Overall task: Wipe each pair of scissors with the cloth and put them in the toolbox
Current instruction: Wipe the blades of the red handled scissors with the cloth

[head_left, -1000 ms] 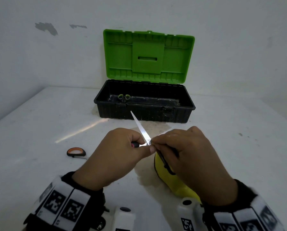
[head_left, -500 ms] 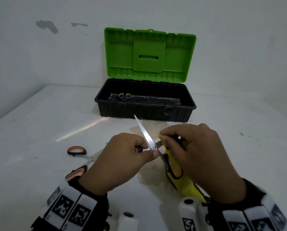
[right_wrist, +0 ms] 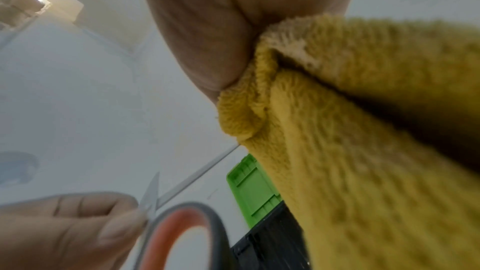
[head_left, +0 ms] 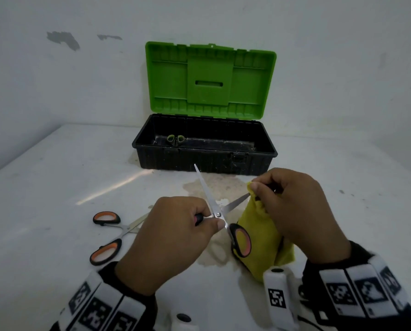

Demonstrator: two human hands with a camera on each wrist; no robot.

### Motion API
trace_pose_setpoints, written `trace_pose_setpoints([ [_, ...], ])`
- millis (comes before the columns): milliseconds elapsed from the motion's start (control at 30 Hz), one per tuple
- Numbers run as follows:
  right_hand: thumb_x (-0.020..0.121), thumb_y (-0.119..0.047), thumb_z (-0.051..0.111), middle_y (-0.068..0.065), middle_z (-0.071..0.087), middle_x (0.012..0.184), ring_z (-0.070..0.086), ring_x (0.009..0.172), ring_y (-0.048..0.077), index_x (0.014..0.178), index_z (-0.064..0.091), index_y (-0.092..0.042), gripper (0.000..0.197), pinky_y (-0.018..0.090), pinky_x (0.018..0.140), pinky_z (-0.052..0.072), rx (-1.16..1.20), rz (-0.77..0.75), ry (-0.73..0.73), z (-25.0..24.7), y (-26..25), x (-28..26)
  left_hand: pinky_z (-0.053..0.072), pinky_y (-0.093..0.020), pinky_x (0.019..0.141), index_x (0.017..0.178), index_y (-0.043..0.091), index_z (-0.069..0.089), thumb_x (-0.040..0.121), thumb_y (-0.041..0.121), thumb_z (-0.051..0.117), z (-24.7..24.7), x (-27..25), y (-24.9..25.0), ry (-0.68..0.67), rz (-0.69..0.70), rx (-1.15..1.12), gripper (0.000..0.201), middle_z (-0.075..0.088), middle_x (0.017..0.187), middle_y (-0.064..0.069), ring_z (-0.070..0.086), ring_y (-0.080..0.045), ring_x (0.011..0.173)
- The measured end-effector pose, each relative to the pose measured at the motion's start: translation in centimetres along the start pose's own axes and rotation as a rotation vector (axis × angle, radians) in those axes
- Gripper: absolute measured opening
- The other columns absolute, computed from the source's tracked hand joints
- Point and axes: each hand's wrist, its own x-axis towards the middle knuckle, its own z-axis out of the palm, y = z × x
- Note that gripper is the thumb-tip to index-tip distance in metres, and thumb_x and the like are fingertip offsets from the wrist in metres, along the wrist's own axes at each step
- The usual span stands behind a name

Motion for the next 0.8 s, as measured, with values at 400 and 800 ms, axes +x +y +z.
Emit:
trace_pose_setpoints([
  [400, 0.087, -0.025, 0.069, -0.019, 0.066, 0.092, 0.052, 0.057, 0.006, 0.079, 0.068, -0.034, 0.013, 0.011, 0.055, 0.040, 0.201, -0.105, -0.182, -1.7, 0.0, -0.4, 0.035, -0.013, 0.048, 0.065, 0.023, 0.066, 0.081, 0.047, 0.072, -2.2, 1.8, -0.6, -0.153, 0.001, 0.086, 0.029, 0.050, 0.053, 0.009, 0.049, 0.001, 0.052],
  [800, 0.088, -0.027, 0.069, -0.007, 0.073, 0.072, 0.068, 0.066, 0.013, 0.077, 0.075, -0.027, 0.012, 0.022, 0.060, 0.055, 0.424, 0.035, -0.194, -0.8, -1.0, -1.1, 0.039, -0.022, 0.049, 0.089, 0.009, 0.068, 0.087, 0.014, 0.069, -2.9, 2.4, -1.3, 0.027, -0.218, -0.783, 0.006, 0.069, 0.071, -0.009, 0.050, -0.014, 0.056],
])
